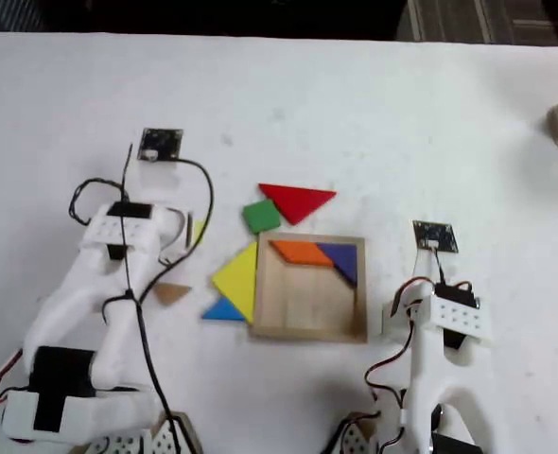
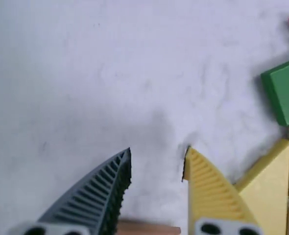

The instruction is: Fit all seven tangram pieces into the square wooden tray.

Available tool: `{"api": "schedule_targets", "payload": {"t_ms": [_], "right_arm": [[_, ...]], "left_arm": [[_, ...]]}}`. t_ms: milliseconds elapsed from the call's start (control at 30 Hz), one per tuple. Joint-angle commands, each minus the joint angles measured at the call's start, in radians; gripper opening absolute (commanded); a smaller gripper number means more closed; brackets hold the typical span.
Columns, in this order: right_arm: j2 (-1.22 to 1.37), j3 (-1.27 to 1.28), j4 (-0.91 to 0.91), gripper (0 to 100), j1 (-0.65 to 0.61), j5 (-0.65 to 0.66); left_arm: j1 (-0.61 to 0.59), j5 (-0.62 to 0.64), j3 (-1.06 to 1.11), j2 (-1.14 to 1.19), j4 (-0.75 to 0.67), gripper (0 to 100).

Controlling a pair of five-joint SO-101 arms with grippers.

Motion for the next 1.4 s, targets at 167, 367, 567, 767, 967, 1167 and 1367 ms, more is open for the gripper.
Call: {"api": "schedule_targets", "payload": {"t_ms": [167, 367, 567, 767, 967, 1167, 1367], "right_arm": [[0.010, -0.002, -0.033, 24.5, 0.010, 0.052], [0.010, -0.002, -0.033, 24.5, 0.010, 0.057], [0.010, -0.002, -0.033, 24.5, 0.008, 0.060], [0.010, 0.000, -0.033, 24.5, 0.008, 0.060], [0.010, 0.000, -0.033, 24.5, 0.010, 0.060], [0.010, 0.009, -0.050, 24.5, 0.010, 0.057], [0.010, 0.009, -0.051, 24.5, 0.010, 0.058]], "left_arm": [[-0.015, -0.083, -0.014, -0.036, 0.124, 20], [-0.070, -0.207, 0.058, -0.189, 0.264, 21], [-0.110, -0.591, 0.176, -0.394, 0.258, 21], [-0.108, -0.999, 0.186, -0.450, 0.258, 21], [-0.008, -1.387, 0.281, -0.430, 0.351, 28], [0.016, -1.540, 0.287, -0.417, 0.327, 26], [0.012, -1.674, 0.287, -0.417, 0.275, 26]]}}
